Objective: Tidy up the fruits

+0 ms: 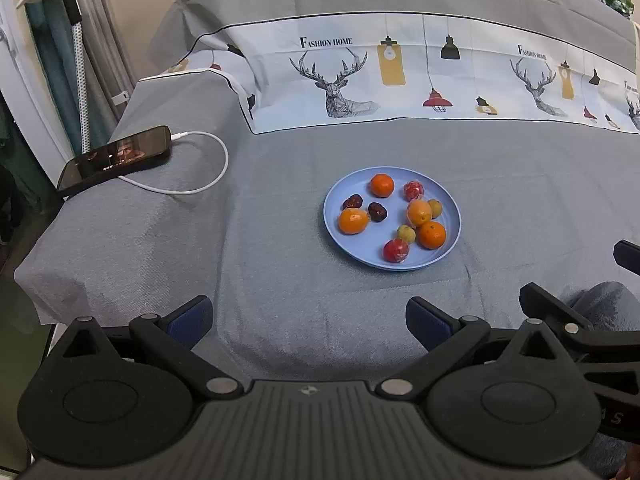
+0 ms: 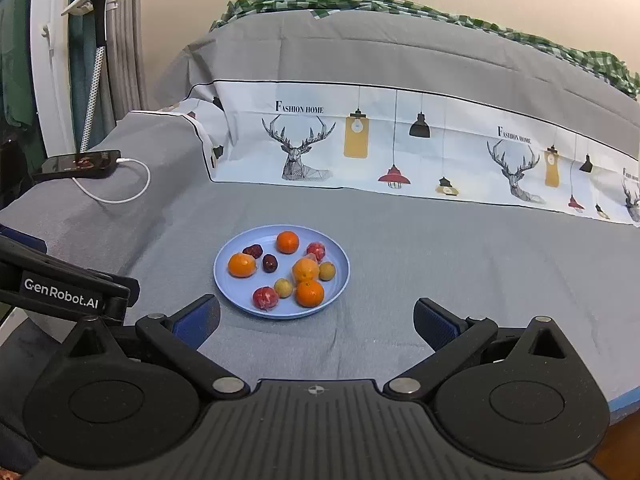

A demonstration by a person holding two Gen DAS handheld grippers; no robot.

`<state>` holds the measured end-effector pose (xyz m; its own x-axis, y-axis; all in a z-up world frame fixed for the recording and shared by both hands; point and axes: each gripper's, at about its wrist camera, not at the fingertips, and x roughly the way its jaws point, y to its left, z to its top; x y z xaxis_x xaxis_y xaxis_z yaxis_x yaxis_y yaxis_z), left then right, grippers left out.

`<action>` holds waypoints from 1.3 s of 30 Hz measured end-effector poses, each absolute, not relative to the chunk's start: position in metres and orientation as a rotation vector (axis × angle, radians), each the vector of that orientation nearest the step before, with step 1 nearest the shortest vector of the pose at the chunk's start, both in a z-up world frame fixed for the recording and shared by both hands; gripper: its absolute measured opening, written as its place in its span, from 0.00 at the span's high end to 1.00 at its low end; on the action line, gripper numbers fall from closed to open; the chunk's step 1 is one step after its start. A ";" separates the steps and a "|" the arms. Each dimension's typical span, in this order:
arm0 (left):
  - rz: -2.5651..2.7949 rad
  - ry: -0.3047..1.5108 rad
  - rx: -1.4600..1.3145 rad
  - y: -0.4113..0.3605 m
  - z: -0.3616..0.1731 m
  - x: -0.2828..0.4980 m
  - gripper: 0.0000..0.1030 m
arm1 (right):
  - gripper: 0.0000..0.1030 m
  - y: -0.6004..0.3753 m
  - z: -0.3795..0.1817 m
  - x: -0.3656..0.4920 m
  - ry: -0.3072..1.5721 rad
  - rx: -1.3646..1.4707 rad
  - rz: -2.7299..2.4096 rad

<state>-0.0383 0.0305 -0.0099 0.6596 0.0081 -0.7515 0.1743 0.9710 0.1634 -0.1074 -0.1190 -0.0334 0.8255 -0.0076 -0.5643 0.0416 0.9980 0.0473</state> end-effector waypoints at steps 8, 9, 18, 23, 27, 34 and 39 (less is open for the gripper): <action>-0.095 0.846 0.232 0.032 -0.009 -0.038 0.00 | 0.01 -0.117 -0.032 -0.107 0.595 0.053 -0.029; -0.096 0.849 0.228 0.032 -0.009 -0.038 0.00 | 0.01 -0.117 -0.032 -0.107 0.595 0.053 -0.030; -0.093 0.848 0.236 0.031 -0.010 -0.037 0.00 | 0.01 -0.116 -0.031 -0.108 0.595 0.053 -0.032; -0.092 0.846 0.243 0.030 -0.011 -0.038 0.00 | 0.01 -0.116 -0.032 -0.108 0.594 0.055 -0.034; -0.093 0.847 0.240 0.029 -0.012 -0.038 0.00 | 0.01 -0.116 -0.032 -0.108 0.593 0.058 -0.039; -0.096 0.848 0.244 0.028 -0.013 -0.039 0.00 | 0.01 -0.117 -0.033 -0.109 0.590 0.062 -0.048; -0.094 0.849 0.245 0.028 -0.014 -0.040 0.00 | 0.01 -0.117 -0.033 -0.110 0.589 0.062 -0.048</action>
<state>-0.0396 0.0278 -0.0136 0.6585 0.0148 -0.7524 0.1796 0.9678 0.1763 -0.1095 -0.1166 -0.0333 0.8305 -0.0274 -0.5563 0.0627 0.9970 0.0446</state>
